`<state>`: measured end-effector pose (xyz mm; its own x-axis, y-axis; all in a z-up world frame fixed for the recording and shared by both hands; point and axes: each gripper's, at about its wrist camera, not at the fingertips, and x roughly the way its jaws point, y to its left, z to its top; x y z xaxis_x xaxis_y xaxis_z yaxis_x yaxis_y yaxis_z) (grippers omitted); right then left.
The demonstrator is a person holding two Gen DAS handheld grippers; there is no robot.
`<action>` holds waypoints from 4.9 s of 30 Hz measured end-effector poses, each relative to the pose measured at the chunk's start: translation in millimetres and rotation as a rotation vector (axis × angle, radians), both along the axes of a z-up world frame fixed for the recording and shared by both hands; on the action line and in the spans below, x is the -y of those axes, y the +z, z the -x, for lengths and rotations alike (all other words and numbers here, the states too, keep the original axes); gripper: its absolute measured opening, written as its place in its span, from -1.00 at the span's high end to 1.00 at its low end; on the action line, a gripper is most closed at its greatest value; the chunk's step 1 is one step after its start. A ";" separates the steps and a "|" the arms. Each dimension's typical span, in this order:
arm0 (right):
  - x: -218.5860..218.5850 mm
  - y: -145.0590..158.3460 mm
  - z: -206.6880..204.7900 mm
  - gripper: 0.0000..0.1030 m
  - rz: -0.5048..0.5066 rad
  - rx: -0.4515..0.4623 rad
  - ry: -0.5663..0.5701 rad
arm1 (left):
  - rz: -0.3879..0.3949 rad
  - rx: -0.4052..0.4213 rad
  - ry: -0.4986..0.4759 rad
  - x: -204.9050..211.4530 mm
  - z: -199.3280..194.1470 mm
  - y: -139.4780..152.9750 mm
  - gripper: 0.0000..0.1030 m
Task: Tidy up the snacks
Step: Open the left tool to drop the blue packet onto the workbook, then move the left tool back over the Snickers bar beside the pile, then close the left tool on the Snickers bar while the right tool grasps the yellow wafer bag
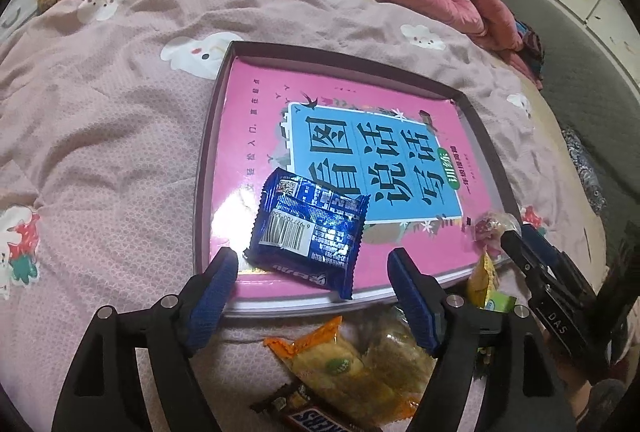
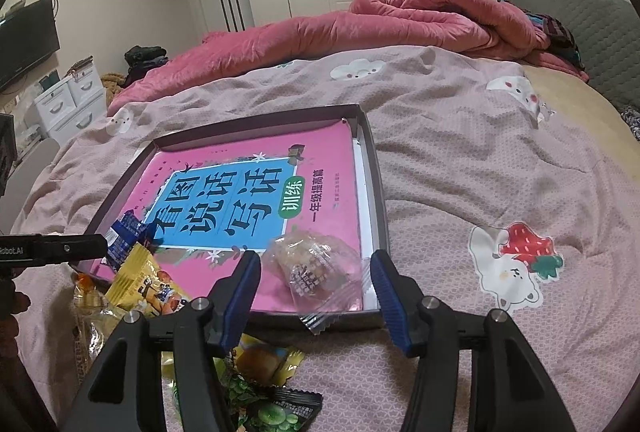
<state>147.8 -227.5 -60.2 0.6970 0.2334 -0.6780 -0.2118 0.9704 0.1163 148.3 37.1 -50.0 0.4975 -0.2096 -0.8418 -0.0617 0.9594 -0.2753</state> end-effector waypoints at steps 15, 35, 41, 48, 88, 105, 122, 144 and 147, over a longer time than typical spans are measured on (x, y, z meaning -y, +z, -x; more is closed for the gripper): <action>-0.3 10.8 8.4 -0.37 0.004 0.055 -0.004 | -0.010 0.027 0.001 -0.1 12.6 10.2 -0.54; -11.3 33.4 33.9 -0.47 0.004 0.132 0.059 | -0.038 0.083 0.027 -6.5 28.1 29.7 -0.59; -14.4 38.5 40.5 -0.55 0.009 0.147 0.069 | -0.045 0.089 0.027 -6.3 35.2 33.2 -0.59; -17.4 40.0 47.8 -0.56 0.016 0.143 0.091 | -0.047 0.088 0.017 -4.7 43.7 35.6 -0.59; -27.9 34.9 81.9 -0.56 0.067 0.082 0.147 | -0.059 0.006 -0.050 2.1 87.4 14.5 -0.59; -33.1 32.4 84.4 -0.56 0.083 0.070 0.164 | -0.060 -0.082 -0.110 18.8 100.3 -13.1 -0.59; -35.1 23.6 76.2 -0.56 0.088 0.046 0.172 | -0.163 -0.133 -0.112 37.6 91.5 -38.9 -0.60; -71.9 -1.8 35.7 -0.26 0.299 0.053 0.283 | -0.108 -0.167 -0.025 -9.3 106.1 -32.5 -0.60; -79.6 -3.1 35.1 -0.05 0.325 0.077 0.313 | -0.105 -0.164 -0.014 -13.1 106.7 -31.9 -0.60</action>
<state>112.7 -148.0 -63.3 0.6777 0.2244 -0.7003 -0.4970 0.8416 -0.2113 41.7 50.2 -81.9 0.3491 -0.1219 -0.9291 -0.0843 0.9834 -0.1607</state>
